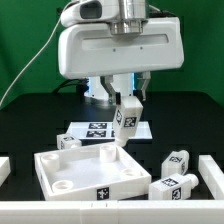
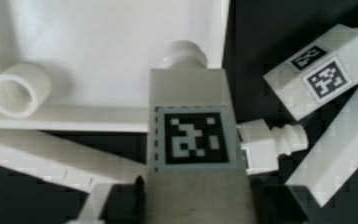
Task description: Assemble one leg
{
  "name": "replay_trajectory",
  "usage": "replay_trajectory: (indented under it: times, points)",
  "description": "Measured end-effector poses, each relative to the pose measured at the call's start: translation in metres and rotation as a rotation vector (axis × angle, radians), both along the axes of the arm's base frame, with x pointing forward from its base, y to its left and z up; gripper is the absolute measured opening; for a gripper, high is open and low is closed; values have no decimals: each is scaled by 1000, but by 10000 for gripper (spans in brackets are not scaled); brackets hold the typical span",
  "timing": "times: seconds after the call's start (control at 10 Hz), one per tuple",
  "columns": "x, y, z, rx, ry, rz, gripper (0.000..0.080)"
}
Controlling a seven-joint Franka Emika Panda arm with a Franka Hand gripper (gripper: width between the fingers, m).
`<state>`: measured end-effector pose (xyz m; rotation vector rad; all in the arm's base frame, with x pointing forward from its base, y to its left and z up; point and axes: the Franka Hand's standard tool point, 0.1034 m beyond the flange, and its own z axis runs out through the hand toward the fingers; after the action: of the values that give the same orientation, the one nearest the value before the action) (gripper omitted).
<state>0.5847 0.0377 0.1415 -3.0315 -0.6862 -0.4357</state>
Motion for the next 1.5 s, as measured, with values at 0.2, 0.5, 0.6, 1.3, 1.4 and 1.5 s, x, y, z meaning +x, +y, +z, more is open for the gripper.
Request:
replay_trajectory:
  times: [0.2,0.5,0.6,1.3,1.4,1.5]
  points:
    - [1,-20,-1,-29,-146,20,281]
    - [-3,-26,-11,-29,-213,2,281]
    - [-2,-18,-15,-20,-207,6,281]
    - [10,7,-31,16,-174,8,281]
    - [10,7,-31,16,-174,7,281]
    - [10,7,-31,16,-173,7,281]
